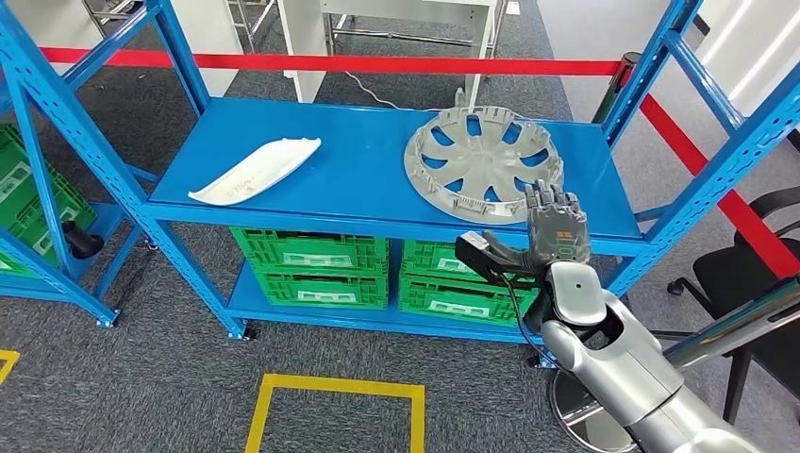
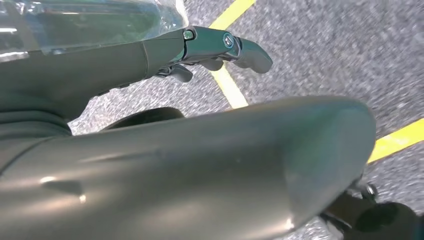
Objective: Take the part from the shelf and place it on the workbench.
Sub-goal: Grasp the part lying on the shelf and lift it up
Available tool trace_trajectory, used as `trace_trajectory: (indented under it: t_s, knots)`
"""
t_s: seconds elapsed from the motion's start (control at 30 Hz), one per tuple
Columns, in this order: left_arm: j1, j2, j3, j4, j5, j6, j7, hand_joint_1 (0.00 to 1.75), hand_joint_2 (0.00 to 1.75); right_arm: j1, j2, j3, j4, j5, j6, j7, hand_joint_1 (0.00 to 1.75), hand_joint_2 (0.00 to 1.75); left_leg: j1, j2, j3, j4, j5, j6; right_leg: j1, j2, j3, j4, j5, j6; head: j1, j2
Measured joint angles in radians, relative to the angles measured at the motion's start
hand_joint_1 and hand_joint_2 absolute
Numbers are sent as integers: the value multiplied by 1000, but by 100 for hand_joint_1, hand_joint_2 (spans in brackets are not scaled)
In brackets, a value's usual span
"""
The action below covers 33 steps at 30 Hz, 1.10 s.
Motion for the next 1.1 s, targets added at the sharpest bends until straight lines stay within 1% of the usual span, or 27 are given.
trace_trajectory:
  t_s: [0.03, 0.07, 0.13, 0.17, 0.23, 0.3, 0.33, 0.37, 0.4, 0.43, 0.47, 0.53, 0.57, 0.6, 0.67, 0.73, 0.77, 0.8, 0.83, 0.87, 0.9, 0.93, 0.97, 1.0, 1.03, 1.07, 1.1]
  knots:
    - [0, -1, 0, 0, 0, 0, 0, 0, 0, 2, 0, 0, 0, 0, 0, 0, 0, 0, 0, -1, 7, -4, -10, -5, 5, 1, 6, -30, 32, -6, 0, 0]
    - [1, -3, 0, 0, 0, 0, 1, 0, 0, 4, 0, -1, 1, 0, 0, 0, 0, 0, -1, -2, 12, -2, -12, -11, 7, 2, 10, -42, 42, -11, -1, 0]
    - [2, -4, 1, 0, 0, 0, 2, 0, 0, 4, 0, -2, 1, 0, -1, 0, 0, 0, -1, -2, 16, 10, -3, -21, 6, 3, 31, -57, 36, -23, 0, 0]
    - [2, -5, 1, 0, 0, 0, 2, 0, 0, 3, 0, -2, 1, 0, -2, 0, 0, 0, -2, -2, 10, 35, 4, -26, 3, 3, 45, -66, 33, -29, -2, 0]
    - [-1, -5, 2, 1, -1, 1, 3, 0, 0, 3, 0, -2, 1, 0, -5, 0, 0, 0, 1, -1, -37, 117, -9, -36, -2, 1, 74, -80, 21, -36, -7, 0]
    - [-1, -5, 2, 1, 0, 1, 3, 0, 0, 5, 0, -1, 1, 0, -6, 0, 0, 0, 5, -1, -110, 215, -61, -47, -3, 0, 99, -84, 1, -38, -10, 0]
    - [1, -5, 3, 1, 0, 1, 3, 0, 0, 7, 0, 0, 1, 0, -6, 0, 0, 0, 6, -1, -141, 241, -87, -51, -3, 1, 113, -84, -11, -37, -11, 0]
    - [2, -5, 3, 1, 0, 1, 3, 0, 0, 9, 0, 0, 1, 0, -6, 0, 0, 0, 7, 0, -161, 242, -100, -52, -4, 1, 129, -84, -24, -36, -11, 0]
    - [3, -5, 3, 1, 0, 1, 3, 0, 0, 10, 0, 0, 1, 0, -7, 0, 0, 0, 8, 0, -168, 214, -89, -52, -4, 1, 147, -84, -38, -35, -11, 0]
    - [4, -5, 3, 1, 0, 1, 3, 0, 0, 11, 0, 0, 1, 0, -7, 0, 0, 0, 8, 0, -168, 163, -50, -50, -4, 1, 167, -84, -53, -32, -11, 0]
    - [5, -4, 4, 1, 0, 1, 4, 0, 0, 12, 1, 0, 2, 0, -7, 0, 0, 0, 7, 0, -167, 106, 16, -45, -4, 1, 185, -83, -69, -30, -12, 0]
    - [8, -4, 4, 2, -1, 0, 5, 0, 0, 14, 1, 1, 5, -2, -6, 0, 0, 0, 1, 4, -160, 29, 110, -30, -5, 3, 209, -84, -94, -19, -13, 0]
    - [8, -4, 4, 3, -1, 1, 6, 0, 0, 15, 2, 2, 6, -3, -6, 0, 0, 0, -4, 5, -158, 18, 127, -21, -6, 3, 215, -85, -102, -12, -12, 0]
    - [7, -4, 4, 3, -2, 1, 6, 0, 0, 15, 2, 1, 7, -4, -6, 0, 0, 0, -8, 6, -151, 15, 119, -13, -8, 4, 218, -84, -103, -5, -12, 0]
    - [1, -4, 5, 4, -2, 4, 2, 0, 0, 15, 1, 0, 7, -4, -9, 0, 0, 0, -5, 6, -133, 3, 114, 0, -10, 2, 200, -43, -88, 8, -10, 0]
    - [-3, -4, 5, 4, -3, 7, -7, 0, 0, 15, 0, -1, 7, -4, -14, 0, 0, 0, 3, 5, -112, -10, 104, 10, -11, 0, 135, 60, -82, 18, -6, 0]
    - [-4, -4, 6, 4, -3, 6, -10, 0, 0, 17, 0, 0, 8, -6, -16, 0, 0, 0, 5, 5, -103, -13, 97, 13, -12, 0, 93, 117, -98, 22, -2, 0]
    - [-3, -4, 5, 4, -3, 6, -11, 0, 0, 19, 0, 0, 8, -10, -17, 0, 0, 0, 6, 5, -94, -13, 88, 14, -14, -1, 51, 164, -126, 26, 0, 0]
    - [-2, -4, 5, 4, -4, 6, -11, 0, 0, 21, 0, 1, 9, -14, -18, 0, 0, 0, 8, 5, -83, -13, 78, 13, -16, -1, 16, 192, -153, 29, 1, 0]
    - [-1, -4, 5, 4, -6, 5, -11, 0, 0, 24, 0, 1, 10, -21, -19, 0, 0, 0, 9, 4, -71, -13, 67, 11, -18, -1, -8, 196, -165, 32, 2, 0]
    - [-1, -5, 5, 4, -7, 5, -11, 0, 0, 25, 0, 2, 12, -28, -21, 0, 0, 44, 11, 3, -57, -13, 56, 8, -19, -2, -19, 173, -153, 34, 2, 0]
    - [-1, -5, 5, 4, -8, 5, -11, 0, 0, 26, 0, 2, 13, -37, -25, -1, 0, 87, 14, 2, -42, -13, 44, 4, -20, -2, -18, 124, -113, 36, 2, 0]
    - [-1, -5, 5, 4, -9, 5, -12, 0, 0, 27, 0, 2, 15, -48, -30, -2, 0, 131, 16, 2, -28, -13, 32, -1, -22, -3, -10, 60, -51, 37, 3, 0]
    - [0, -6, 5, 4, -10, 5, -12, 0, 0, 28, 0, 3, 17, -62, -36, -4, 0, 175, 16, 1, -16, -11, 21, -7, -21, -5, -4, 4, -1, 35, 3, 0]
    - [0, -6, 5, 4, -10, 5, -13, 0, 0, 31, 0, 4, 19, -78, -43, -6, 0, 175, 16, 0, -10, -10, 12, -15, -20, -6, 0, -32, 38, 28, 4, 0]
    - [0, -6, 5, 5, -10, 5, -14, 0, 0, 35, 0, 5, 21, -94, -51, -8, 0, 175, 16, -1, -6, -9, 5, -23, -18, -6, -1, -50, 57, 20, 4, 0]
    - [0, -6, 6, 5, -10, 5, -14, 0, 0, 38, -1, 5, 23, -110, -61, -9, 0, 175, 15, -2, -2, -9, 1, -30, -16, -6, -2, -49, 52, 9, 5, 0]
